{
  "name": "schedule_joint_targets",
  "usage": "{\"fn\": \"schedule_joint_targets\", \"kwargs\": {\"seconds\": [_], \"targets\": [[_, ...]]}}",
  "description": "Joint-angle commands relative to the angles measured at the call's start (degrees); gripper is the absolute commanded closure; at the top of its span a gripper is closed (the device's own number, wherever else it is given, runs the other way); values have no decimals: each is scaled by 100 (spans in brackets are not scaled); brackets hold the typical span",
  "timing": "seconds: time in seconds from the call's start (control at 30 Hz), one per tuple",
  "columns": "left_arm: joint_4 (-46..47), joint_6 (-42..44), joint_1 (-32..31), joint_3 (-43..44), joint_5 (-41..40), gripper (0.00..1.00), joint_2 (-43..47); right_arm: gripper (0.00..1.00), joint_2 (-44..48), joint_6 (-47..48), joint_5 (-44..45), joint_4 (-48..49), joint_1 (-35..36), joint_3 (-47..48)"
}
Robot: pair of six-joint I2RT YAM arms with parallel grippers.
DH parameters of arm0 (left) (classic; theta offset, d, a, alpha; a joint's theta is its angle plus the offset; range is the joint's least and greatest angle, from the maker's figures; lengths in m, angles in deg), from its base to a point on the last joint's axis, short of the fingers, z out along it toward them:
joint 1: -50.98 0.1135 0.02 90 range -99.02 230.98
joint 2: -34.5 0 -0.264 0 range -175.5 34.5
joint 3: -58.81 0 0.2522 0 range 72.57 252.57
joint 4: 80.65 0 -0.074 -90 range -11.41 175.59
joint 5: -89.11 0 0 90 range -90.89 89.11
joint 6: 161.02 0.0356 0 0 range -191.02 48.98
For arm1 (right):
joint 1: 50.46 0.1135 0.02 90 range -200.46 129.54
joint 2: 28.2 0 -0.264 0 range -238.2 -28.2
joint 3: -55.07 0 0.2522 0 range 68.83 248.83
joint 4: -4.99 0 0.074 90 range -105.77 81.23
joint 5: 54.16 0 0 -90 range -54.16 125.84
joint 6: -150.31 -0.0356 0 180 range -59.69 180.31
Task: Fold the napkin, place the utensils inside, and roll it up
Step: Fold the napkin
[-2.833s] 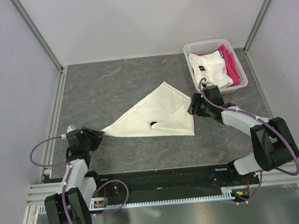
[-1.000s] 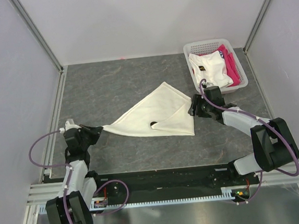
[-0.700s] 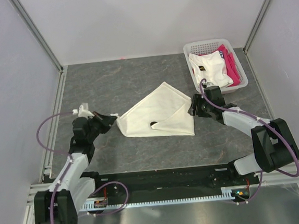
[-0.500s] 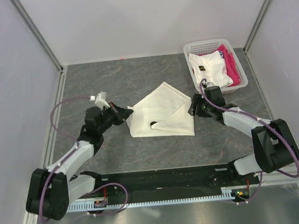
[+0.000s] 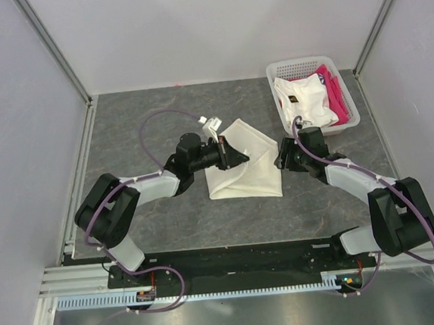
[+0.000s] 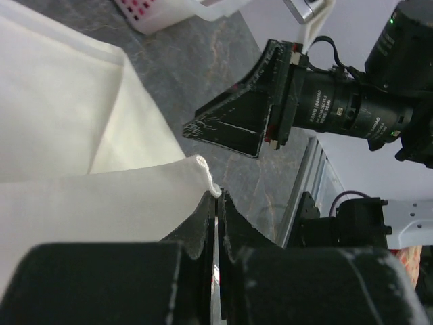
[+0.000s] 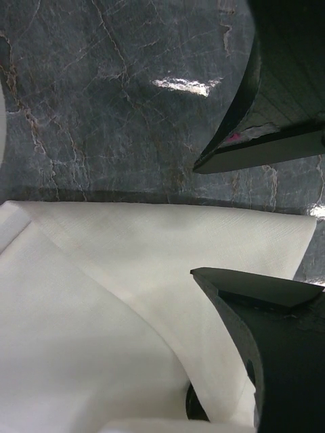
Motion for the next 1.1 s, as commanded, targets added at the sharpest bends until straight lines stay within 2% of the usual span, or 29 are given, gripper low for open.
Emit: {"fn": "schedule_joint_targets", "kwargs": {"seconds": [0.0, 0.37, 0.73, 1.07], "targets": [[471, 419, -228, 521, 367, 98, -334, 34, 197, -43, 177, 129, -2, -45], [32, 699, -475, 1101, 974, 98, -967, 34, 320, -123, 502, 111, -2, -115], [-223, 928, -694, 1418, 1062, 98, -1301, 33, 399, -219, 616, 67, -19, -150], [-320, 937, -835, 1726, 1045, 98, -1749, 33, 566, -342, 1135, -152, -11, -159]]}}
